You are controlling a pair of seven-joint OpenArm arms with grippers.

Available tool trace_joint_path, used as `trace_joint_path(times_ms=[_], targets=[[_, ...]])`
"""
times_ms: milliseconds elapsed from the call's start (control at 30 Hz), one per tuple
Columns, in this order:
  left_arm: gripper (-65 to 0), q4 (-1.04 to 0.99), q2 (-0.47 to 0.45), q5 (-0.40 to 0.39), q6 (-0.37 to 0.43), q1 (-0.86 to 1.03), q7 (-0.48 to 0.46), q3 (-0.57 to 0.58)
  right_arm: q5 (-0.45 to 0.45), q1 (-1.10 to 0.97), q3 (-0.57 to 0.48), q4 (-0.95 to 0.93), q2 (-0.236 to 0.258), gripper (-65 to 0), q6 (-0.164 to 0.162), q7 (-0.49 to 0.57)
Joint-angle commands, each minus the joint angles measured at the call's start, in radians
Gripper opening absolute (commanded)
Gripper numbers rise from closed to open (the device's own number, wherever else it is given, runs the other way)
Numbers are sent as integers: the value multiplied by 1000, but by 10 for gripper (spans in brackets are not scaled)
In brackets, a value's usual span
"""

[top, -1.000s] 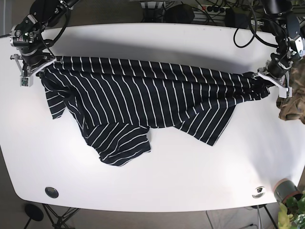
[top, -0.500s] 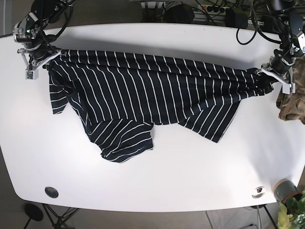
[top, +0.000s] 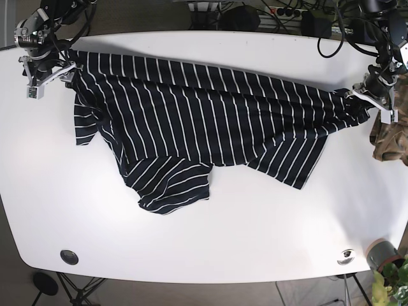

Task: Fold the T-shirt properly
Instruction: 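Lay the shirt down and move the right gripper along its edge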

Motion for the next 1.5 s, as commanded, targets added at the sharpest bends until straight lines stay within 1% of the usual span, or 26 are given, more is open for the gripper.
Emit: trace_joint_path(times_ms=[0,167,367,500,600,633,700,800,900,1100,1200,1333,1400,1433,1467], targets=[[-650,14,-25,-7,1,-9,-24,-11,16,3,-38,55,12,-149,1,21],[-650,14,-25,-4,1,-12,-24,-9,16,12,-136,89,18,-147,1,21],[-650,20,-20,45,1,-12,-24,-6,6,66,-273,89,18,-141,-8,21],[-650,20,-20,46,1,-12,-24,-5,4,98,-360,87,22,-141,-8,21],[-650,20,-20,46,1,-12,-24,-5,4,123,-440,84,48,-141,-14,21],[-650,20,-20,46,1,-12,-24,-5,4,129,-459,77,52,-141,-23,21],[-650,20,-20,48,1,-12,-24,-5,4,154,-512,37,68,-141,-63,23],[-650,20,-20,45,1,-12,-24,-3,4,200,-566,-28,98,-141,-109,26],[-650,20,-19,45,1,-12,-24,-3,4,258,-601,-114,121,-141,-141,35],[-650,20,3,48,1,-12,-24,-1,4,332,-612,-263,143,-141,-178,104],[-650,20,6,49,1,-12,-24,-1,4,359,-629,-310,147,-141,-178,107],[-650,20,7,49,1,-14,-22,-1,4,370,-677,-338,147,-141,-178,113],[-650,20,7,49,1,-14,-22,-1,3,372,-698,-345,147,-141,-181,138],[-650,20,7,49,1,-14,-22,-1,3,370,-707,-353,147,-141,-192,156],[-650,20,7,49,1,-14,-22,-1,3,370,-723,-364,147,-141,-215,184]])
